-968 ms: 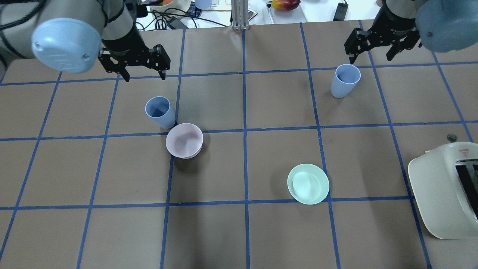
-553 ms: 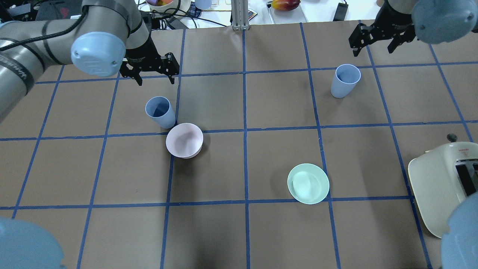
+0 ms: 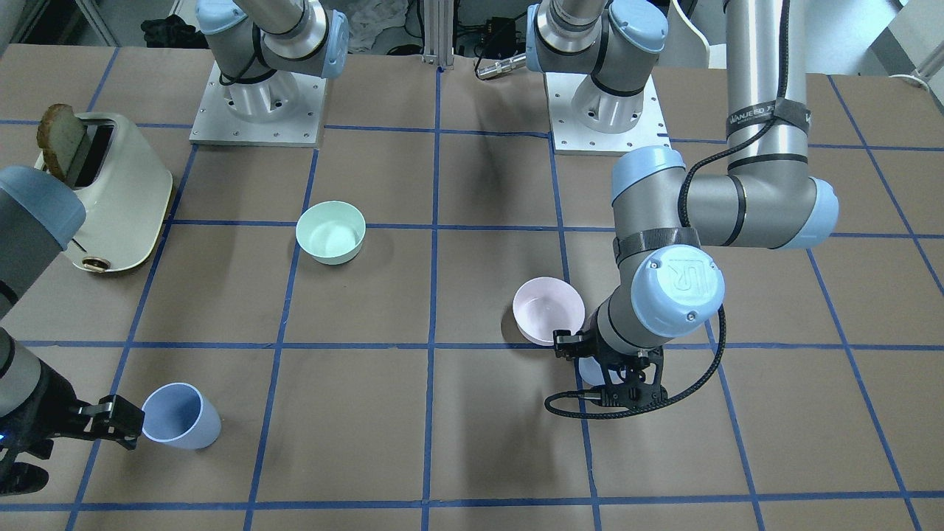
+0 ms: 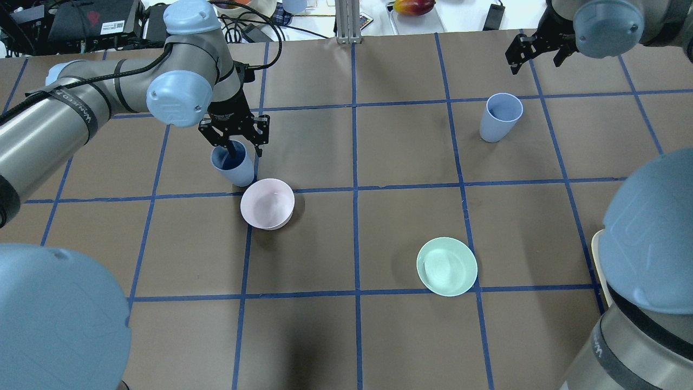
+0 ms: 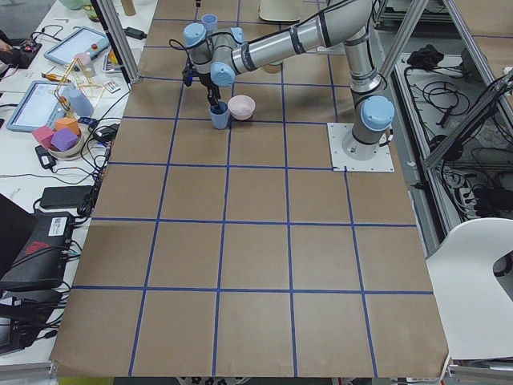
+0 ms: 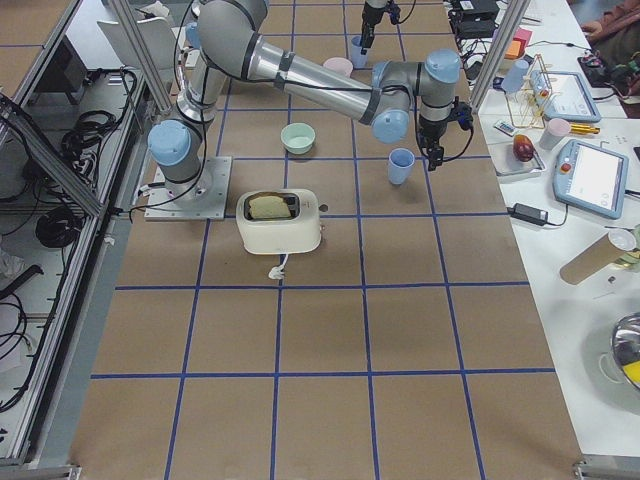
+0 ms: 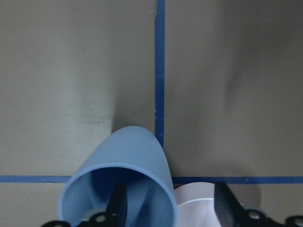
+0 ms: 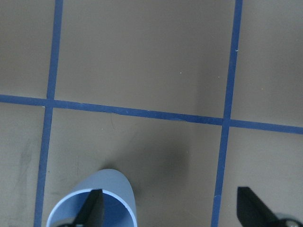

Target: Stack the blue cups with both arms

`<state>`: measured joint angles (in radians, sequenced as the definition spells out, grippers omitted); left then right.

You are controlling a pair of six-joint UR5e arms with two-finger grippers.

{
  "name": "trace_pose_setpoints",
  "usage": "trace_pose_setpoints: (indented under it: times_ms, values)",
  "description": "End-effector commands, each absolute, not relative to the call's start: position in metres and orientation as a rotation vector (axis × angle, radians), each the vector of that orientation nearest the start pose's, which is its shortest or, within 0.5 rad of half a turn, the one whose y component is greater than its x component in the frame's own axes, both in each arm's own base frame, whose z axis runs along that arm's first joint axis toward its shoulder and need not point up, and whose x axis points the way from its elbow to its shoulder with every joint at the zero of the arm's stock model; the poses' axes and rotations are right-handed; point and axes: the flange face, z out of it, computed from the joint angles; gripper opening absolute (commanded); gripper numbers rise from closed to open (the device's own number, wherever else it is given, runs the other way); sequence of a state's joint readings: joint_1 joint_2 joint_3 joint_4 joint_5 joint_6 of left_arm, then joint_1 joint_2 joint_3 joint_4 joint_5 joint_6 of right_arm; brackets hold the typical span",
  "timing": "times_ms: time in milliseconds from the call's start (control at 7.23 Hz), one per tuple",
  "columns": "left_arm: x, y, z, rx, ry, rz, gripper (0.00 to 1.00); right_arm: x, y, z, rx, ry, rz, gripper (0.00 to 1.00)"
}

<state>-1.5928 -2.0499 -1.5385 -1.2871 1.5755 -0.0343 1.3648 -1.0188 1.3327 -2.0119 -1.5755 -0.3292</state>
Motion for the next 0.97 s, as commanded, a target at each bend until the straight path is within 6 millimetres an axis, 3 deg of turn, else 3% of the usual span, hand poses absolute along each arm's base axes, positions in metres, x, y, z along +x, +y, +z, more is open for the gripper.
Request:
trace_pose_setpoints:
  times_ms: [0, 277, 415, 553, 691, 830]
  values:
    - [-0.146, -0.633, 0.255, -0.018, 3.116, 0.253, 0.0, -0.014, -0.712, 0.285, -0.193, 3.147, -0.039, 1.0]
    - [-0.141, -0.646, 0.269, -0.032, 3.121, 0.199, 0.0, -0.012, -0.703, 0.275, -0.192, 3.122, 0.094, 1.0]
    - [-0.148, -0.653, 0.293, -0.026, 3.123, 0.146, 0.0, -0.011, -0.699, 0.265, -0.191, 3.113, 0.132, 1.0]
    - [-0.177, -0.653, 0.325, -0.014, 3.124, 0.104, 0.0, -0.01, -0.695, 0.252, -0.191, 3.102, 0.168, 1.0]
    - [-0.227, -0.65, 0.349, -0.06, 3.132, 0.028, 0.0, -0.01, -0.694, 0.251, -0.188, 3.101, 0.17, 0.93]
    - [-0.27, -0.637, 0.348, -0.165, 3.136, 0.027, 0.0, -0.009, -0.695, 0.244, -0.186, 3.087, 0.183, 0.74]
